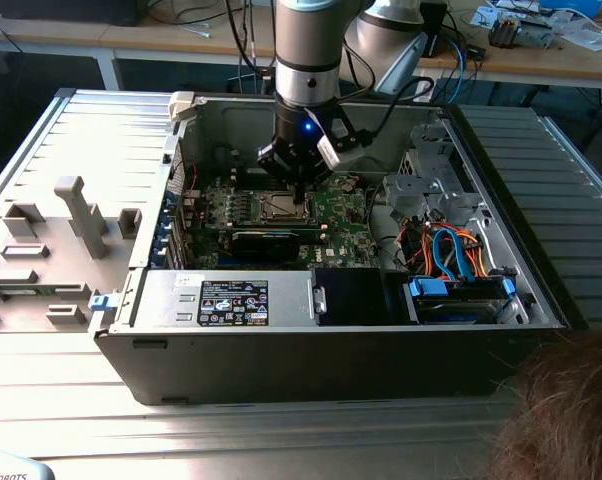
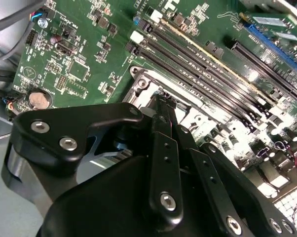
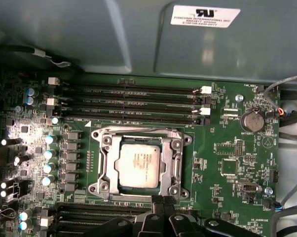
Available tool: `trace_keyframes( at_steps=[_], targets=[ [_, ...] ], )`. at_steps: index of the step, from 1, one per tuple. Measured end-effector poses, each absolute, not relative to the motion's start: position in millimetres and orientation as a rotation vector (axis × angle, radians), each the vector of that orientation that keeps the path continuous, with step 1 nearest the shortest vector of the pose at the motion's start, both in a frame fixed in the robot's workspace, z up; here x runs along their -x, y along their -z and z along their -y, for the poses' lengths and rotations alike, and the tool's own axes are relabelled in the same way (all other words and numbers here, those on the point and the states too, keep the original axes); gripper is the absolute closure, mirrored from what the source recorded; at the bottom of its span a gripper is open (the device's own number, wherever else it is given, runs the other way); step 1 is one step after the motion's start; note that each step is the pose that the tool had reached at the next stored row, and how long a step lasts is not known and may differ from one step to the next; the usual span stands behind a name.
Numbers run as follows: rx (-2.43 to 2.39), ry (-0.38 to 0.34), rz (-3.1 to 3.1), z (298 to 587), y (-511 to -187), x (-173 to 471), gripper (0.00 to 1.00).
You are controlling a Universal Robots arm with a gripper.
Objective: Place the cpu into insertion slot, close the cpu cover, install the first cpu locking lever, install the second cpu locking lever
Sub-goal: 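Install the second cpu locking lever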
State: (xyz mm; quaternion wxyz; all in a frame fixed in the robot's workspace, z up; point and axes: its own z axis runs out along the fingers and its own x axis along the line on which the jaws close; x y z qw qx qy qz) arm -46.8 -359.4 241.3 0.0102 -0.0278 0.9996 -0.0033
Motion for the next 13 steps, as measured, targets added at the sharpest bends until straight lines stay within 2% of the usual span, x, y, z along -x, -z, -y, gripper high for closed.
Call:
trace_keyframes(
  at_steps=[13],
  targets=[
    [0.087,0.01,-3.12,365.6,-241.2,47.0,0.89]
  ],
)
